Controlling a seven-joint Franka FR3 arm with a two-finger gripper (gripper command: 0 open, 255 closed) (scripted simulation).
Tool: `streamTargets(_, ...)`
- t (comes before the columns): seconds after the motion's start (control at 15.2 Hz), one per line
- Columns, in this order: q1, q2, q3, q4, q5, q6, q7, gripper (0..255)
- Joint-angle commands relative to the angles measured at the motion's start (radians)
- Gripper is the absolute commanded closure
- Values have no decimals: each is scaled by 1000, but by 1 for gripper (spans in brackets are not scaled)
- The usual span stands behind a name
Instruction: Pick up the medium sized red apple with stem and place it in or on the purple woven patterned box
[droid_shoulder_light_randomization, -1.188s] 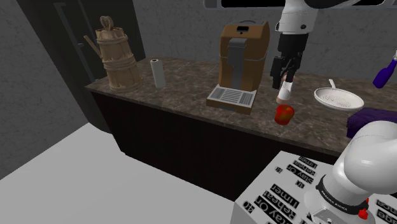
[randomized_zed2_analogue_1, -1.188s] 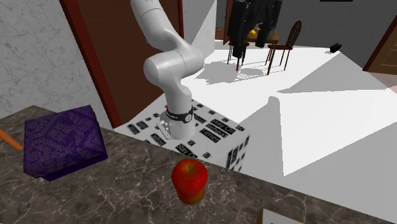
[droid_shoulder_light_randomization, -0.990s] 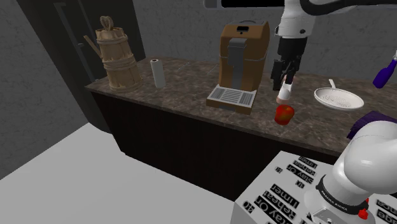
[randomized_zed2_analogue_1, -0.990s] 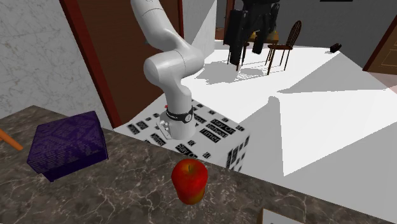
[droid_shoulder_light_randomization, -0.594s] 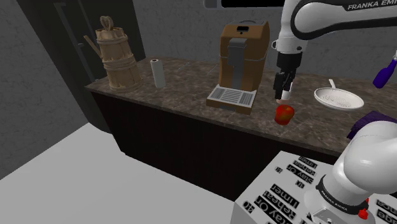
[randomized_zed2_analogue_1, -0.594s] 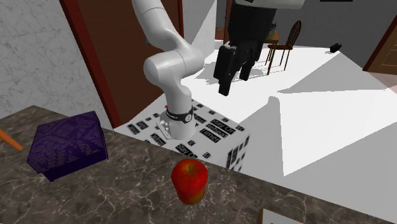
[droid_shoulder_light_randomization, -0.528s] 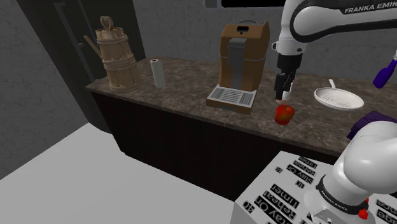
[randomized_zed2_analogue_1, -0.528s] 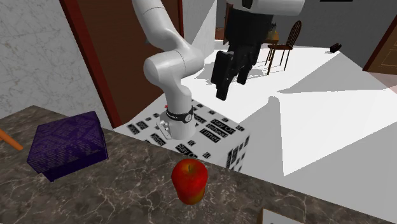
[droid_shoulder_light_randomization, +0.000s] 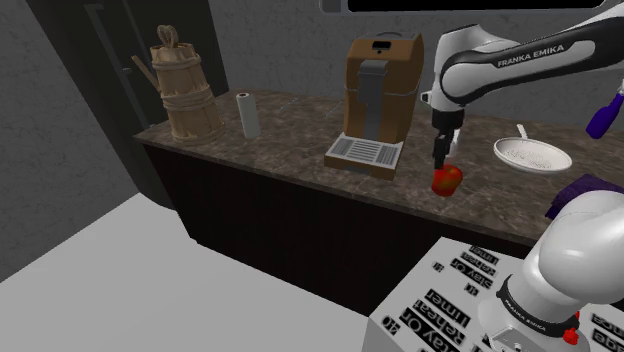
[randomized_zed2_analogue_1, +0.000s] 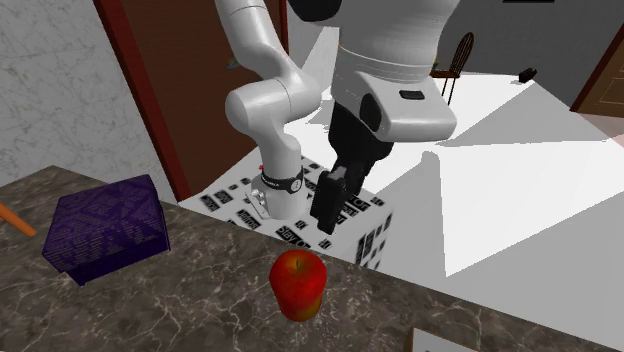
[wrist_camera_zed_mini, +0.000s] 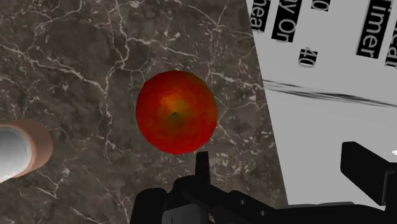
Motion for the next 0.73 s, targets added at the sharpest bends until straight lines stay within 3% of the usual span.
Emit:
streamTargets(0.0, -5, 54, -33, -5, -32, 66, -55, 0)
streamTargets(0.33, -11, 211, -106, 9, -86, 225, -178, 0)
streamTargets(0.66, -17, 247, -121, -31, -95, 303, -178, 0)
